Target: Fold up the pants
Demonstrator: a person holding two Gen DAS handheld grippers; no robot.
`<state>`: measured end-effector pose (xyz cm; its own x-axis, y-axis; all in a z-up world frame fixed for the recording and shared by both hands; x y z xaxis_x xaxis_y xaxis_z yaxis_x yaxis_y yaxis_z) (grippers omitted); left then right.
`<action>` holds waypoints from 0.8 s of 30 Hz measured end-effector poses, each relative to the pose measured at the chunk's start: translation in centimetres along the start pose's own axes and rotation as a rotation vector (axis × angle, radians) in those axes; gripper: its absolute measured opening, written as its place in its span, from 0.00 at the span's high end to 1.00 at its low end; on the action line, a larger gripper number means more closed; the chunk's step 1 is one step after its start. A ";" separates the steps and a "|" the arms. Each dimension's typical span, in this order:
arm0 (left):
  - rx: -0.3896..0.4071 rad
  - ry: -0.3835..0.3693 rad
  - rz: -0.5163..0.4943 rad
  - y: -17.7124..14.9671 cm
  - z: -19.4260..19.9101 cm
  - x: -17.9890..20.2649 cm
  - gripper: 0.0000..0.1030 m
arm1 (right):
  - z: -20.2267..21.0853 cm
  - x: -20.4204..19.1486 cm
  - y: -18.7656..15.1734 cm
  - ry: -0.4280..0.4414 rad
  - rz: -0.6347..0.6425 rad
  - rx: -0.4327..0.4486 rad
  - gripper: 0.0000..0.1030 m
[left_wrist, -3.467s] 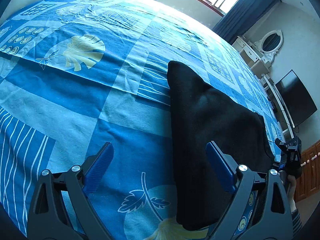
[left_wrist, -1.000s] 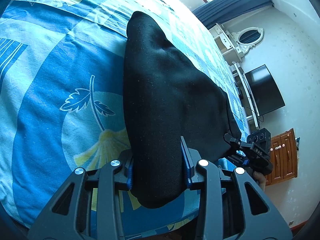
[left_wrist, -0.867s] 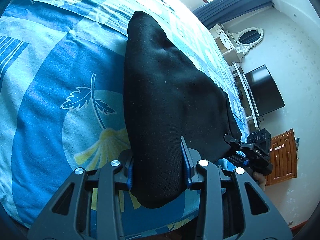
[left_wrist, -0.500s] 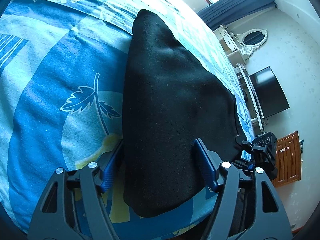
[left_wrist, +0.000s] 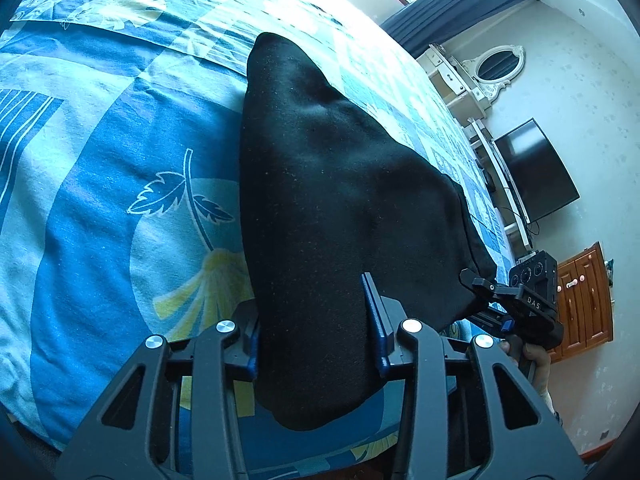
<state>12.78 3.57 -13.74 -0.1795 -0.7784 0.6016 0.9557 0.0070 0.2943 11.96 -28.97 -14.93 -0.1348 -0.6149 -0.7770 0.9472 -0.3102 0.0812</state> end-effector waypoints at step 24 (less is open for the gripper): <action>0.003 0.020 -0.020 -0.2 -0.5 0.1 0.59 | -0.1 1.7 -0.2 0.060 -0.021 0.003 0.60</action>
<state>12.65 3.16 -14.08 -0.1938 -0.7911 0.5802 0.9511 -0.0066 0.3087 11.54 -29.81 -16.33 -0.1366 -0.5640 -0.8144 0.9435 -0.3245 0.0665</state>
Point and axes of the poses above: each gripper's, at about its wrist camera, not at the fingertips, and z roughly against the way its jaws point, x to its right, y to its top, the point moved 8 cm from there along -z, roughly the way its jaws point, and after that the axes turned 8 degrees about -x, right-handed, at the moved point
